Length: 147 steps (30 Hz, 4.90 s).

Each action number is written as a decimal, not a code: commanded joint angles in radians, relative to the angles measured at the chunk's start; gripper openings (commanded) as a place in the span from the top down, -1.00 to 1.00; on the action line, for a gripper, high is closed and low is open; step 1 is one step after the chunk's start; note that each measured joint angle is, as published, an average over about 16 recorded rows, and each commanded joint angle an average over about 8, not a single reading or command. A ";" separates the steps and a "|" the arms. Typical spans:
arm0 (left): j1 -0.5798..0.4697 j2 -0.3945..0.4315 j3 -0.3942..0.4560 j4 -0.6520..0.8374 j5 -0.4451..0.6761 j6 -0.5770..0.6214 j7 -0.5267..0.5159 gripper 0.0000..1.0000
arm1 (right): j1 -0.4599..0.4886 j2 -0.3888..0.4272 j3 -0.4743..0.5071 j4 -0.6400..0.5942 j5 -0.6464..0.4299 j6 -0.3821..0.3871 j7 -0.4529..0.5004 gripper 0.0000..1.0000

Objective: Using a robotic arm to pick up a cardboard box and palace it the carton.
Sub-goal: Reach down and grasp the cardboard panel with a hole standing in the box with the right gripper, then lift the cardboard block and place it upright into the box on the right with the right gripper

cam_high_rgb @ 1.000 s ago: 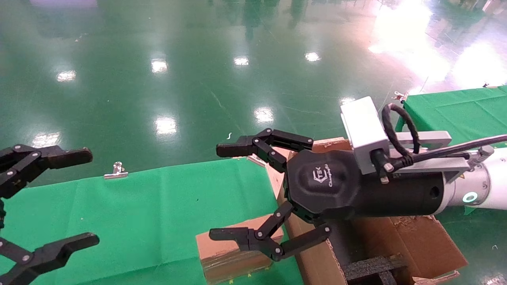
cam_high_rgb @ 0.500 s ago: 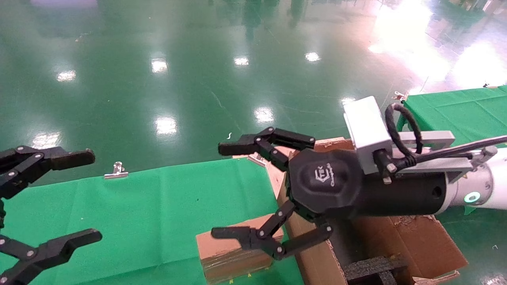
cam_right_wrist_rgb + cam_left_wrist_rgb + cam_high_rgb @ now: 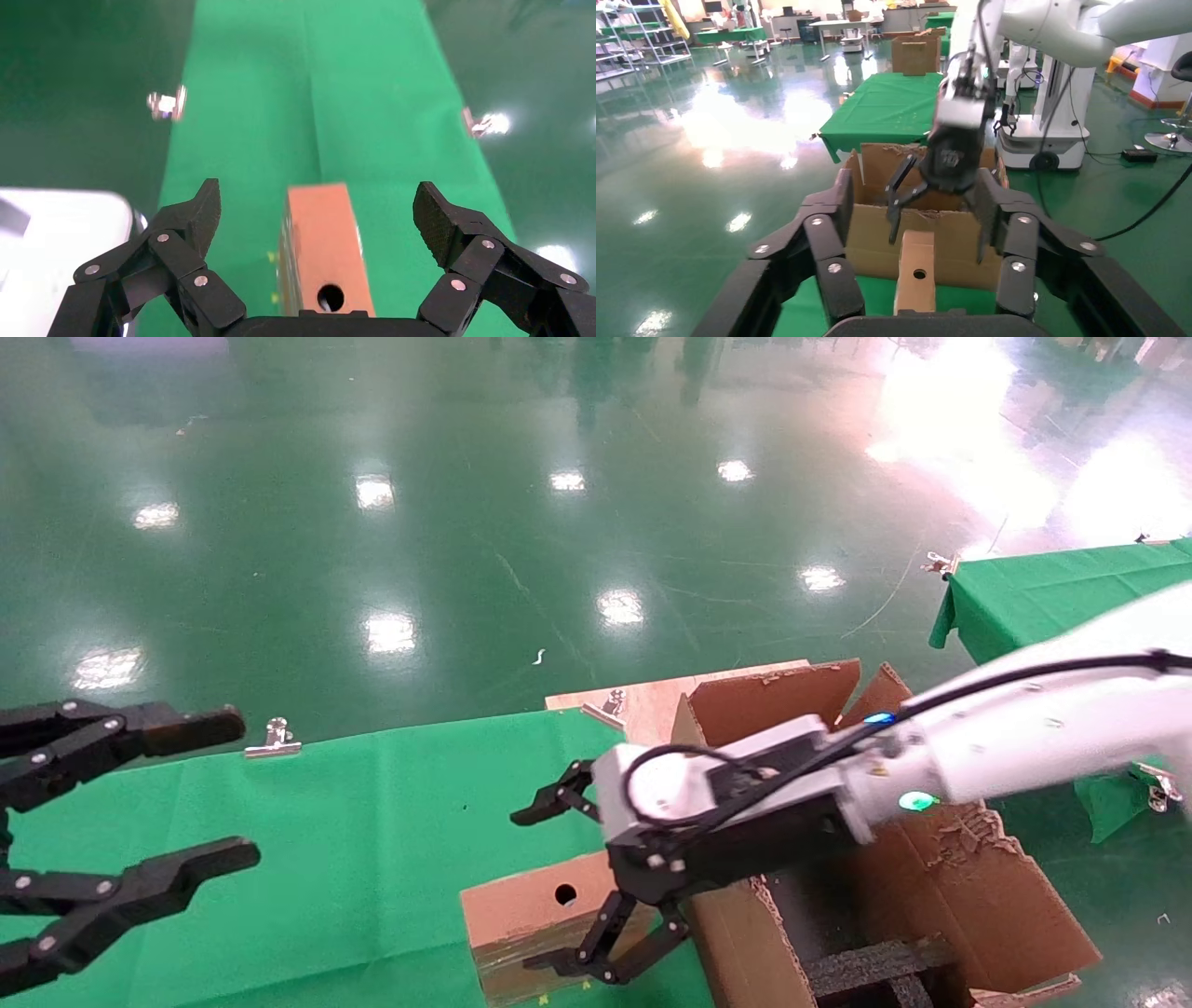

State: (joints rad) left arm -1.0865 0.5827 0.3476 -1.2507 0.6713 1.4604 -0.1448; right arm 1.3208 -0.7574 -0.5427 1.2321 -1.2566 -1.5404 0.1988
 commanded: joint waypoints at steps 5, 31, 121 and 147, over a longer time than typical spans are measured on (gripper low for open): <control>0.000 0.000 0.000 0.000 0.000 0.000 0.000 1.00 | 0.067 -0.071 -0.074 -0.067 -0.126 -0.010 -0.032 -1.00; 0.000 0.000 0.000 0.000 0.000 0.000 0.000 -1.00 | 0.211 -0.203 -0.279 -0.113 -0.397 -0.022 -0.107 1.00; 0.000 0.000 0.000 0.000 0.000 0.000 0.000 -1.00 | 0.925 0.140 -0.802 -0.710 -0.044 -0.058 -0.466 1.00; 0.000 0.000 0.000 0.001 -0.001 -0.001 0.001 -1.00 | 0.903 0.284 -1.008 -0.736 0.054 -0.026 -0.352 1.00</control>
State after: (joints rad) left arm -1.0863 0.5823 0.3479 -1.2499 0.6706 1.4598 -0.1443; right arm 2.2189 -0.4725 -1.5528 0.5007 -1.2078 -1.5566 -0.1318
